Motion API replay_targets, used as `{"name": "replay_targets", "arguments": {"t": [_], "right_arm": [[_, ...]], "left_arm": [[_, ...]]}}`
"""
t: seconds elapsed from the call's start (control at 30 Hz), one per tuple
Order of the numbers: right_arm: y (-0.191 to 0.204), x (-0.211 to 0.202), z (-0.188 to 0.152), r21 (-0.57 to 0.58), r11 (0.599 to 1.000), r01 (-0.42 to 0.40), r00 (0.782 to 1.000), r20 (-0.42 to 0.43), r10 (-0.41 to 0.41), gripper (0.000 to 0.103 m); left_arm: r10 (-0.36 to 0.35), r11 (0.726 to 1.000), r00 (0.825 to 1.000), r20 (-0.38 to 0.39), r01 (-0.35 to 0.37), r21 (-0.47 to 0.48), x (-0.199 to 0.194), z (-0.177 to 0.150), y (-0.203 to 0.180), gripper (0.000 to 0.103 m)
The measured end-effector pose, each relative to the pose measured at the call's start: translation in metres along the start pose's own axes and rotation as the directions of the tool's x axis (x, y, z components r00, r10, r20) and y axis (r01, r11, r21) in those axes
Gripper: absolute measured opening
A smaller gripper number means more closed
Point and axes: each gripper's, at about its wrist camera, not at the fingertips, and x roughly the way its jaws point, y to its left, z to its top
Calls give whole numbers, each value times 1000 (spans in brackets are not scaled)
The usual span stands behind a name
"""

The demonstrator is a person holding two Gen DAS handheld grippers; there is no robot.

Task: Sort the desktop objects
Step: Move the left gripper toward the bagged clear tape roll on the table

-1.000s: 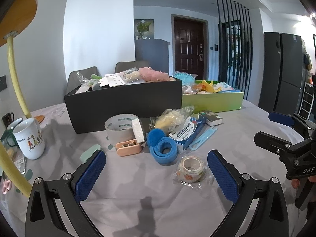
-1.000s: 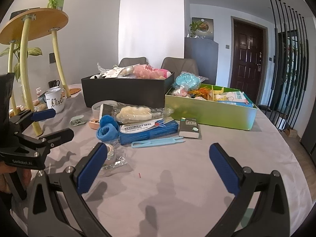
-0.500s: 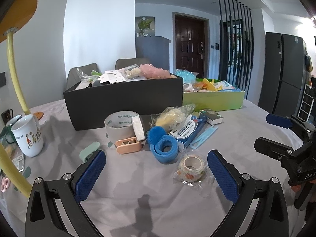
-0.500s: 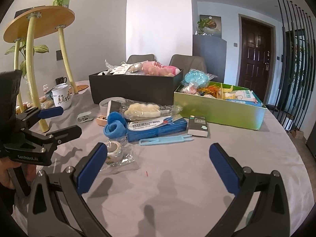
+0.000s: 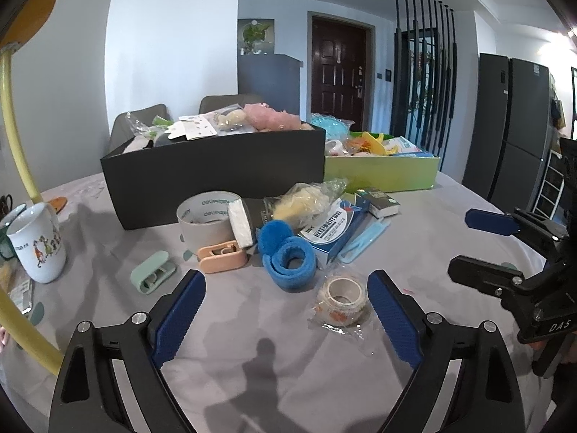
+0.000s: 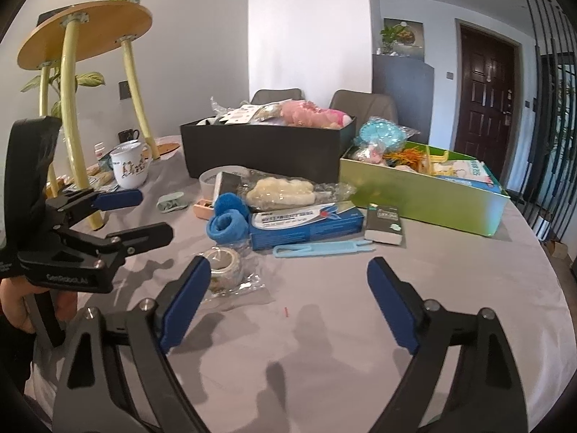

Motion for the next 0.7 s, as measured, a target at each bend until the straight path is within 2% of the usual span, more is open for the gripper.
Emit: {"name": "replay_targets", "arguments": {"t": [0.1, 0.17, 0.37, 0.47, 0.53, 0.63, 0.7], "right_arm": [[4, 3, 0, -18, 999, -30, 999, -21, 30, 81], [7, 7, 0, -31, 998, -47, 998, -37, 46, 77], [13, 9, -1, -61, 995, -78, 996, -53, 75, 71], [15, 13, -2, -72, 992, -104, 992, -76, 98, 64], [17, 15, -2, -77, 989, -124, 989, -90, 117, 56], [20, 21, -3, -82, 983, -163, 981, -119, 153, 50], [20, 24, -3, -73, 978, -194, 974, -135, 183, 49]], "left_arm": [[-11, 1000, 1000, -4, 11, 5, 1, 0, -1, 88], [-17, 1000, 1000, -16, 17, 7, 3, 0, -2, 79], [-63, 998, 997, -51, 64, 19, 8, -1, -4, 72], [-77, 996, 995, -68, 80, 29, 10, -1, -7, 70], [-91, 995, 993, -80, 93, 33, 12, -1, -8, 68], [-110, 993, 988, -104, 114, 29, 16, -1, -8, 59], [-132, 991, 984, -123, 135, 20, 20, -1, -8, 57]]}}
